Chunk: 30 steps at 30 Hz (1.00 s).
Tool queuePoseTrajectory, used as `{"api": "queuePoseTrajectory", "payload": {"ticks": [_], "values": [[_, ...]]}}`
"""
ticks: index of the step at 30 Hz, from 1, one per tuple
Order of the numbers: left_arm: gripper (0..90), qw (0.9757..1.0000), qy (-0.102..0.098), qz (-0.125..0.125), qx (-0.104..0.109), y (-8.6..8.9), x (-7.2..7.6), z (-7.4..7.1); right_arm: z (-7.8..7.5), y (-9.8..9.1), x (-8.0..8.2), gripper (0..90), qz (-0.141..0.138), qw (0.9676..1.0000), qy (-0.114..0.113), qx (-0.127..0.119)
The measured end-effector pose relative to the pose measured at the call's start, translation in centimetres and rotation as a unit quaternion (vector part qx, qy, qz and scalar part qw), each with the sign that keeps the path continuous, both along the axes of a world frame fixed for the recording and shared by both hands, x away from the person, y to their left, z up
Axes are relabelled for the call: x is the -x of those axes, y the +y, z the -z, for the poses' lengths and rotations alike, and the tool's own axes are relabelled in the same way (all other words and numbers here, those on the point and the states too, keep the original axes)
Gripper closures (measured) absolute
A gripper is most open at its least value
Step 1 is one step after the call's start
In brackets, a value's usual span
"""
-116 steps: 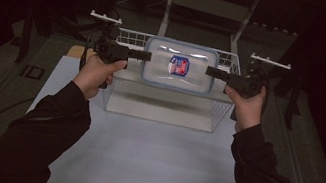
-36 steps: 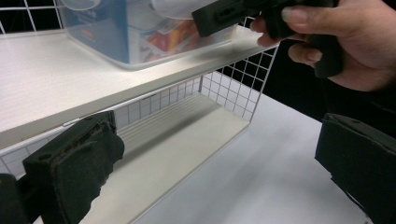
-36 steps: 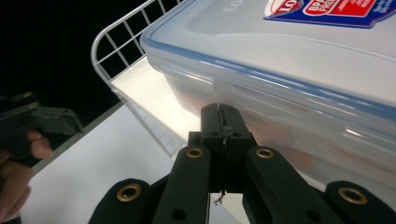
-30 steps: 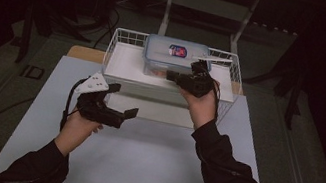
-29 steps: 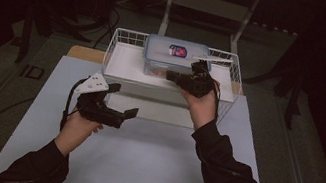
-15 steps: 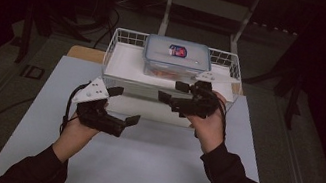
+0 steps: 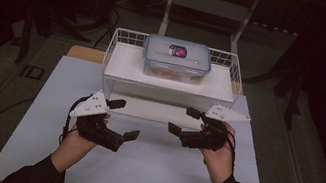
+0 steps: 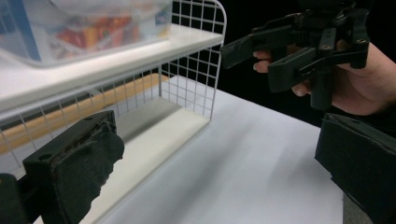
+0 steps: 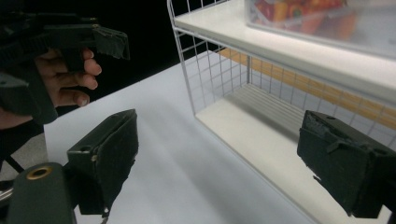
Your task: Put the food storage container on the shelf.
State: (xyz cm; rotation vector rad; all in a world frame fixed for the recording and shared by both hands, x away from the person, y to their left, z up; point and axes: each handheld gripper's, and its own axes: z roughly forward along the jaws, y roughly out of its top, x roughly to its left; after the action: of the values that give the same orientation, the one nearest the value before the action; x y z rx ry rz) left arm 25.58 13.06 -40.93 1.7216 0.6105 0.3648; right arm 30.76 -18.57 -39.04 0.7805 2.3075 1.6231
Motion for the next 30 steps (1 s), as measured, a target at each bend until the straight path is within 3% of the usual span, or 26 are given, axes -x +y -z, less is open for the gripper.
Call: {"api": "queuePoseTrajectory", "payload": {"ticks": [6,11,13,14,18,23,28,30], "values": [[0.0,0.9999,0.014,0.008,-0.006,0.0,0.5,1.9,1.9,-1.1,1.2,12.7,-0.002,1.0,-0.003,0.009],[0.0,0.9996,0.022,0.014,-0.008,0.2,1.1,3.2,4.3,-3.1,2.4,13.4,0.002,1.0,-0.001,-0.002],[0.0,0.9996,0.021,0.017,-0.008,0.4,1.4,3.7,4.6,-3.4,2.6,13.4,0.004,1.0,-0.002,-0.002],[0.0,0.9995,0.022,0.015,-0.015,0.4,1.5,4.0,5.5,-4.5,3.1,13.3,0.011,0.9999,-0.002,-0.003],[0.0,0.9992,0.027,0.013,-0.026,0.6,1.9,5.3,6.3,-5.5,3.6,13.3,0.019,0.9998,-0.001,-0.003],[0.0,0.9984,0.03,0.006,-0.048,1.3,2.2,6.7,7.5,-6.7,4.4,13.3,0.026,0.9995,-0.003,0.017],[0.0,0.9986,0.03,-0.007,-0.044,2.2,2.3,7.4,8.9,-8.2,5.2,13.3,0.048,0.9985,0.009,0.026],[0.0,0.9985,0.031,-0.009,-0.044,2.5,2.3,7.8,9.3,-8.6,5.4,13.4,0.062,0.9972,0.01,0.041]]}}
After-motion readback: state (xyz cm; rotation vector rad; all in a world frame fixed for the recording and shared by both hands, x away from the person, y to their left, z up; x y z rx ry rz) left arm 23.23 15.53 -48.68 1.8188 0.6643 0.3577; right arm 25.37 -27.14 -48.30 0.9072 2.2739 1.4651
